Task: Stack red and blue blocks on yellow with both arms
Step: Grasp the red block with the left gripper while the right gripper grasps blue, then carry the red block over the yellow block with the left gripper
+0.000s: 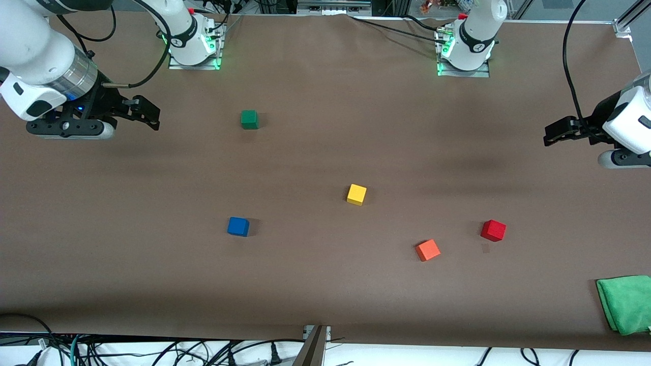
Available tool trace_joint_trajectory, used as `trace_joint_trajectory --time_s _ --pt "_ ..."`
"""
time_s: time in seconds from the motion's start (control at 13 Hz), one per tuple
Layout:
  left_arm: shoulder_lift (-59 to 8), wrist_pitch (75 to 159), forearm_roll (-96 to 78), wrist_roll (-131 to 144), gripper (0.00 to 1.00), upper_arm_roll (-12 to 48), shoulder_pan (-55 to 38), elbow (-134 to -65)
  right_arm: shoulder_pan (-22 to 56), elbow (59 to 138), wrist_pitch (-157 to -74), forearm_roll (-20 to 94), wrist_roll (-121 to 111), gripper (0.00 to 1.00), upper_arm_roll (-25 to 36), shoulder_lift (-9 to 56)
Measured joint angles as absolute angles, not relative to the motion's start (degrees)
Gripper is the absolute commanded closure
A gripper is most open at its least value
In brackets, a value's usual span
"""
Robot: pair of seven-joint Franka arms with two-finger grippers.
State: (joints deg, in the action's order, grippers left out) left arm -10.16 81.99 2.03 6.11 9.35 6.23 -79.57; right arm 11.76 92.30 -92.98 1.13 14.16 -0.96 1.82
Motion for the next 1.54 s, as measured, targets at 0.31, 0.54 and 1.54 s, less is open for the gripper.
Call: trace_joint_trajectory --time_s 0.31,0.54,1.54 --pt "-10.2 82.0 2.0 6.1 0.00 9.4 6.2 -79.6 11.7 92.0 -93.0 1.1 14.2 0.00 -1.0 1.8" --pt "-11.1 82.0 2.0 6.1 0.00 9.2 6.3 -79.6 11.7 91.4 -93.1 0.6 14.2 0.00 -1.1 1.8" --pt "-38.7 121.1 6.5 1.6 0.00 8.9 7.0 -88.8 18.8 94.3 -121.3 0.8 23.6 0.00 -2.7 26.6"
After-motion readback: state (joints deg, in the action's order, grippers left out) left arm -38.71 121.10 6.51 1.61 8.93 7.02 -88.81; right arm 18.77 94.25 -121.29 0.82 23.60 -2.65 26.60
